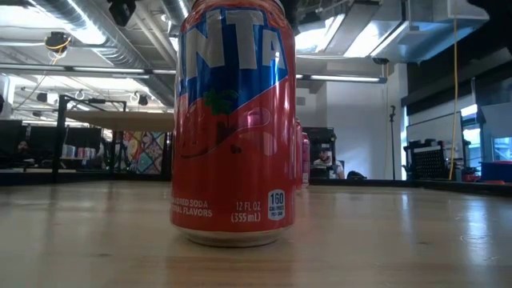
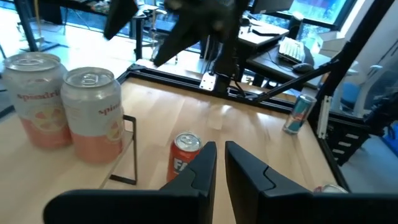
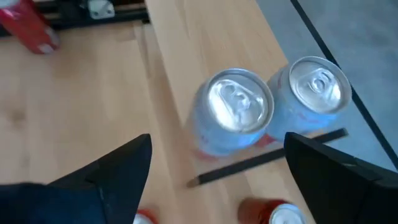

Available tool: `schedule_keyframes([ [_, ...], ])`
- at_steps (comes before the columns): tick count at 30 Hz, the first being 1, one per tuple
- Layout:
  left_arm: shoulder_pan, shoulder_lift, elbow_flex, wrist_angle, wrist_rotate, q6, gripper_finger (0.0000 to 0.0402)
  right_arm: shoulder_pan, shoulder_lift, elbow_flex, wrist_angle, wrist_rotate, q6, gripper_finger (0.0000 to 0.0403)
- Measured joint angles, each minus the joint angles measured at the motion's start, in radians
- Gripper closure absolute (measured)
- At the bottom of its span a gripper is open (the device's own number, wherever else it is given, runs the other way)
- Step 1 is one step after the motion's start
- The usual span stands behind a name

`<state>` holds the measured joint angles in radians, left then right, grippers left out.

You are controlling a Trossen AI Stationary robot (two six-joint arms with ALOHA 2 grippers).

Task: Place canned beverage on shelf
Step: Put the top orange soda can on the shelf

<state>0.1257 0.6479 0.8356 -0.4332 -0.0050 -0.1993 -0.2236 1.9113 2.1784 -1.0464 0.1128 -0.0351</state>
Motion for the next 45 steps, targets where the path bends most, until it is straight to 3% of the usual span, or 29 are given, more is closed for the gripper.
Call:
schedule_keyframes([
  [10, 0.000, 0.018, 0.000, -0.010, -0.055, -0.001, 0.0367, 0.013, -0.115, 0.000, -0.305, 0.135, 0.087, 0.0049],
  [16, 0.000, 0.066, 0.000, -0.002, -0.094, -0.016, 0.0303, -0.010, -0.182, -0.084, -0.298, 0.171, 0.035, 0.0049],
  [23, 0.000, 0.111, 0.000, 0.048, -0.171, -0.059, 0.0209, -0.153, -0.412, -0.541, 0.048, 0.019, -0.049, 0.0049],
  [28, -0.001, 0.126, 0.000, 0.054, -0.215, -0.059, 0.0175, -0.253, -0.521, -0.824, 0.336, -0.044, -0.043, 0.0049],
  [31, -0.002, 0.135, 0.000, 0.070, -0.210, -0.105, 0.0169, -0.271, -0.524, -0.881, 0.353, -0.076, 0.000, 0.0049],
  [37, -0.035, 0.198, 0.002, 0.189, -0.052, -0.106, 0.0168, -0.219, -0.531, -0.894, 0.345, -0.290, 0.005, 0.0049],
  [42, -0.117, 0.294, 0.001, 0.192, -0.052, -0.112, 0.0168, -0.091, -0.534, -0.911, 0.352, -0.341, -0.030, 0.0049],
  [45, -0.146, 0.354, 0.001, 0.199, -0.069, -0.109, 0.0168, -0.016, -0.534, -0.942, 0.379, -0.314, -0.037, 0.0049],
])
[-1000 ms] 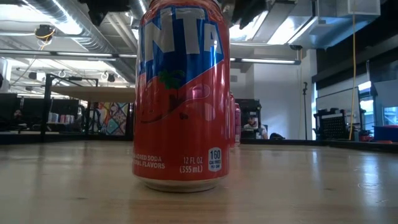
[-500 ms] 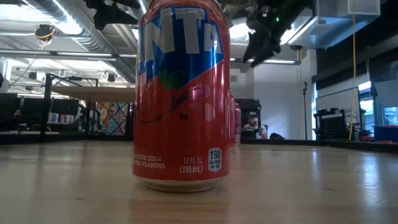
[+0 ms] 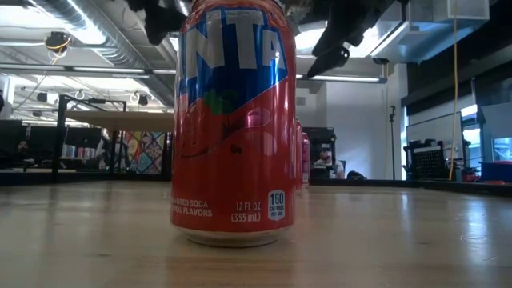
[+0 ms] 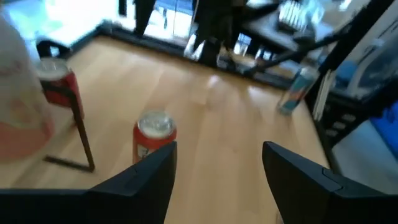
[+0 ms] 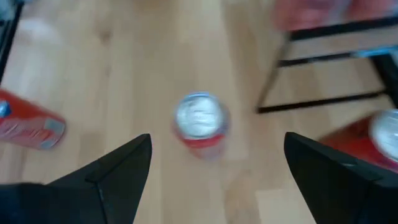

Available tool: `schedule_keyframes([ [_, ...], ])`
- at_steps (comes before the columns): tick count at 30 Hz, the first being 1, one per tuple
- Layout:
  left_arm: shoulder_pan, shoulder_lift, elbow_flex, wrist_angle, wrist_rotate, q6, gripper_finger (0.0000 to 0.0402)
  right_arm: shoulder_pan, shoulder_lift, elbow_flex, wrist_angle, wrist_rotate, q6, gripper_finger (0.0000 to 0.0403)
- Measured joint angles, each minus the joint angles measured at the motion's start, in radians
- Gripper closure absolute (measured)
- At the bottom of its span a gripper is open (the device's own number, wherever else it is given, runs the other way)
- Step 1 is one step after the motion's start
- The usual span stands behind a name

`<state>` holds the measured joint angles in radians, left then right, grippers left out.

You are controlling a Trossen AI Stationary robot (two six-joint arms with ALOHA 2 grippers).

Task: Place canned beverage on shelf
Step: Put the top orange soda can on the shelf

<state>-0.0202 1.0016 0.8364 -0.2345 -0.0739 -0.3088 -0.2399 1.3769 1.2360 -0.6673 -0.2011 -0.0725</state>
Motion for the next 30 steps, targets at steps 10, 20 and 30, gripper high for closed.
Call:
schedule_keyframes([
  [10, -0.021, 0.211, -0.001, 0.101, -0.057, -0.001, 0.0168, 0.091, 0.000, -0.223, 0.204, 0.093, 0.122, 0.0049],
  [20, -0.025, 0.347, -0.001, 0.113, -0.065, 0.000, 0.0168, 0.090, 0.001, -0.477, 0.642, 0.166, 0.209, 0.0049],
  [30, -0.058, 0.348, -0.001, 0.112, -0.079, 0.012, 0.0168, 0.090, 0.039, -0.571, 0.919, 0.146, 0.256, 0.0049],
])
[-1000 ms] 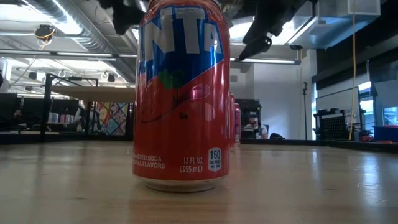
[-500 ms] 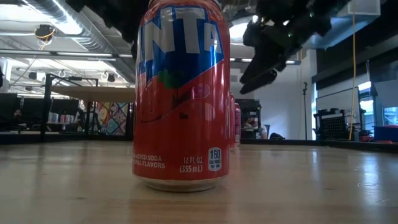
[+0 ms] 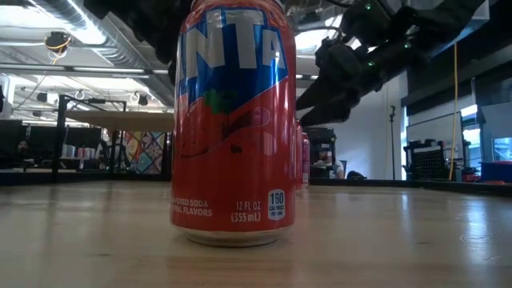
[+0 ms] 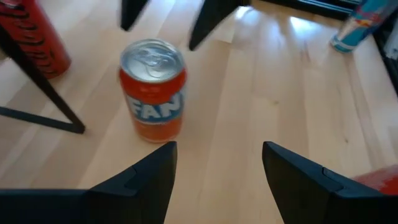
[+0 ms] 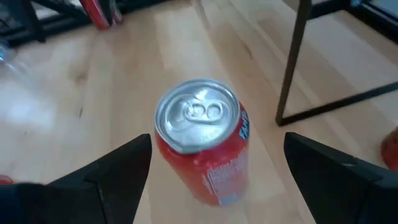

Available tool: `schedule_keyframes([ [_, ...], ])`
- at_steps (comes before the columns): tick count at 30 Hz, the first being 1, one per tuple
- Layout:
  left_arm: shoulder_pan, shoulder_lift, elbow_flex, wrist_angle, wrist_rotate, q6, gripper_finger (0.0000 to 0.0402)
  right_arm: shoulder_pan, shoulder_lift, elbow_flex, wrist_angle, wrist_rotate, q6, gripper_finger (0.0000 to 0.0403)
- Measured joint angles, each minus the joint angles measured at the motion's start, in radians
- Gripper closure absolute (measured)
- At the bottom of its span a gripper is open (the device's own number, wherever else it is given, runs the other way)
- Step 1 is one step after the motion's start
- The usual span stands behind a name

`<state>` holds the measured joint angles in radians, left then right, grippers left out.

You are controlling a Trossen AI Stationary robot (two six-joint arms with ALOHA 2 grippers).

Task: Place canned beverage on shelf
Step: Put the top orange soda can on the shelf

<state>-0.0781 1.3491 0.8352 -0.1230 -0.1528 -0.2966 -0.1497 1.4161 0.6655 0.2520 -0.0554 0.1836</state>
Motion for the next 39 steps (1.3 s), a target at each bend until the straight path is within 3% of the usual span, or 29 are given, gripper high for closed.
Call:
schedule_keyframes([
  [5, -0.017, 0.000, 0.000, 0.000, -0.023, 0.011, 0.0168, 0.038, 0.078, 0.000, 0.156, 0.015, 0.003, 0.0049],
  [9, -0.022, 0.000, 0.000, 0.003, -0.021, 0.012, 0.0168, 0.075, 0.149, 0.001, 0.231, 0.096, -0.022, 0.0049],
  [18, -0.029, 0.000, 0.000, 0.004, -0.029, 0.013, 0.0168, 0.078, 0.259, 0.000, 0.285, 0.134, -0.025, 0.0049],
  [21, -0.028, 0.000, 0.000, 0.005, -0.033, 0.016, 0.0168, 0.079, 0.271, 0.002, 0.335, 0.115, -0.022, 0.0061],
  [27, -0.022, -0.001, 0.000, 0.025, -0.035, 0.019, 0.0168, 0.079, 0.274, 0.041, 0.326, 0.075, -0.057, 0.0136],
  [33, -0.023, -0.002, 0.000, 0.035, -0.029, 0.019, 0.0168, 0.079, 0.274, 0.100, 0.325, -0.042, -0.029, 0.0136],
  [39, -0.060, -0.002, -0.031, 0.047, -0.004, -0.065, 0.0168, 0.079, 0.273, 0.108, 0.306, -0.052, -0.037, 0.0136],
])
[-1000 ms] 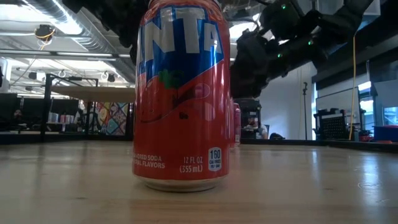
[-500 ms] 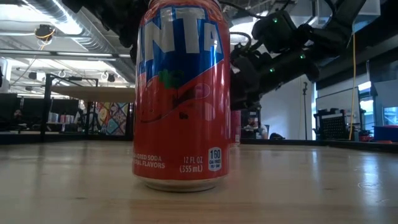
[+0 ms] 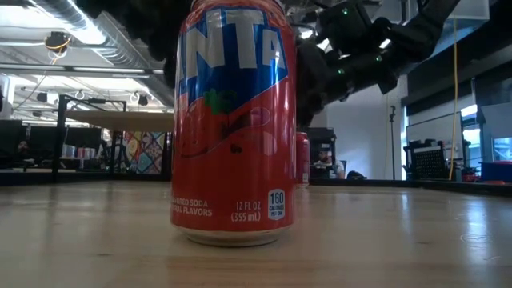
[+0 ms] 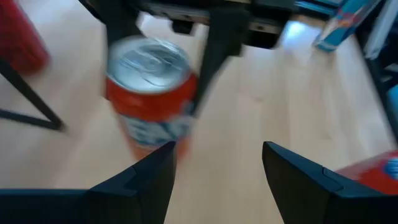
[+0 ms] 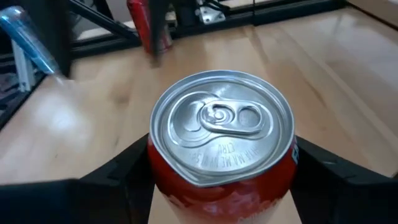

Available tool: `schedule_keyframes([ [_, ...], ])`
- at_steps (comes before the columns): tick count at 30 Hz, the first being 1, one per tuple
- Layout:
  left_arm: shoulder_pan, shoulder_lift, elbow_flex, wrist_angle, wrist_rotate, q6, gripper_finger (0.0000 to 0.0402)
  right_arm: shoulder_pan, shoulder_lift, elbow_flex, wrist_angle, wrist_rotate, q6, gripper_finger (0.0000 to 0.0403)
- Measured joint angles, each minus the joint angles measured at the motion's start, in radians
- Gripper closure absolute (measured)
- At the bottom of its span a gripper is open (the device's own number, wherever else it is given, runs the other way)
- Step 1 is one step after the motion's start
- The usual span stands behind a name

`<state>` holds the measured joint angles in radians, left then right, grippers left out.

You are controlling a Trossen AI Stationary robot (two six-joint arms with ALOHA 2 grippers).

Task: Place canned beverage on shelf
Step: Put the top orange soda can on the shelf

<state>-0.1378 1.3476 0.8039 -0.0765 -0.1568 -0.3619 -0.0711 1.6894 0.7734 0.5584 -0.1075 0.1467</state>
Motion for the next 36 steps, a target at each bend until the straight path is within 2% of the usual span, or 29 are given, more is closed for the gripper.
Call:
schedule_keyframes([
  [6, -0.118, 0.000, -0.140, 0.229, -0.108, -0.074, 0.0168, 0.063, 0.015, 0.000, 0.021, -0.002, -0.015, 0.0135],
  [16, -0.127, 0.000, -0.190, 0.267, -0.146, -0.094, 0.0168, 0.157, 0.125, 0.069, 0.032, 0.052, -0.025, 0.0121],
  [23, -0.124, 0.000, -0.189, 0.270, -0.139, -0.076, 0.0168, 0.157, 0.141, 0.097, -0.018, 0.044, -0.049, 0.0067],
  [27, -0.097, 0.000, -0.189, 0.270, -0.098, -0.143, 0.0168, 0.156, 0.138, 0.100, -0.015, 0.044, -0.049, 0.0042],
  [36, -0.007, 0.024, -0.188, 0.269, -0.022, -0.074, 0.0168, 0.156, 0.131, 0.098, -0.036, 0.044, -0.049, 0.0035],
])
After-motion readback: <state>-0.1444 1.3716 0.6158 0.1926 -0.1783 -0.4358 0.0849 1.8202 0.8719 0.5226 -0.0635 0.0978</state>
